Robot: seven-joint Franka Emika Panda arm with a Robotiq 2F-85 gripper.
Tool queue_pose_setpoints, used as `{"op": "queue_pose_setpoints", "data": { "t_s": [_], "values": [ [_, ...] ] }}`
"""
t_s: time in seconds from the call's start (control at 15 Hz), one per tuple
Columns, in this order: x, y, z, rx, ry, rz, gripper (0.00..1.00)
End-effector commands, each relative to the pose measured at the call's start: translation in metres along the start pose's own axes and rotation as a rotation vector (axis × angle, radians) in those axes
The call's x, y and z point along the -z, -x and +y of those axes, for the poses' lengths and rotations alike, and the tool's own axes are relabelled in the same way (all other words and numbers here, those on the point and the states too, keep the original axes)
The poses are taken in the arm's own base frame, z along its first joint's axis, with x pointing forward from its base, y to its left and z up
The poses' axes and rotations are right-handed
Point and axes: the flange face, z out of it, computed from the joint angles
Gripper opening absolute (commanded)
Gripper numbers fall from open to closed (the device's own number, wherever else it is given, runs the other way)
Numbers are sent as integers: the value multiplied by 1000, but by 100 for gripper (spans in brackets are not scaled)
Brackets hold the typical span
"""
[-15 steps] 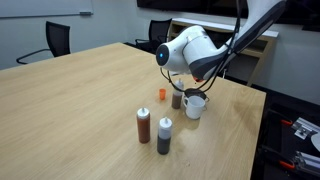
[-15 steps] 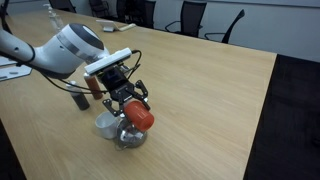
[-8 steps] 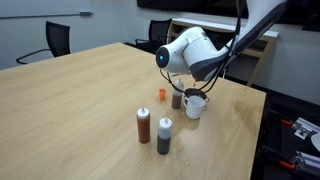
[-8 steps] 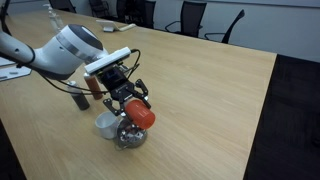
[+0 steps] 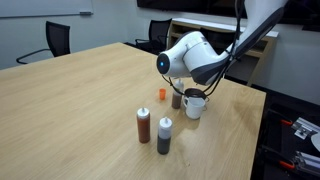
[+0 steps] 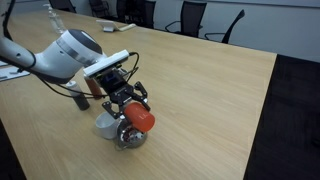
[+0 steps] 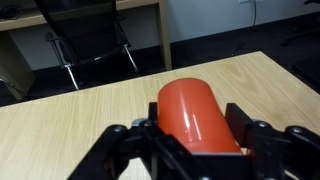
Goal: Pick up the orange cup from the table, pour its contents in the silver pot and put the orange cup back on the table.
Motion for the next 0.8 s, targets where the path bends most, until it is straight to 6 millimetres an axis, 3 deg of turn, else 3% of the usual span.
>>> {"op": "queue_pose_setpoints", "data": {
  "t_s": [0.0,0.53,0.73],
  "values": [
    [-10,-2,-5,-15,25,-44,43],
    [-20,-7,-5,-66,54,-55,43],
    [-28,9,10,-117,-54,20,43]
  ]
}}
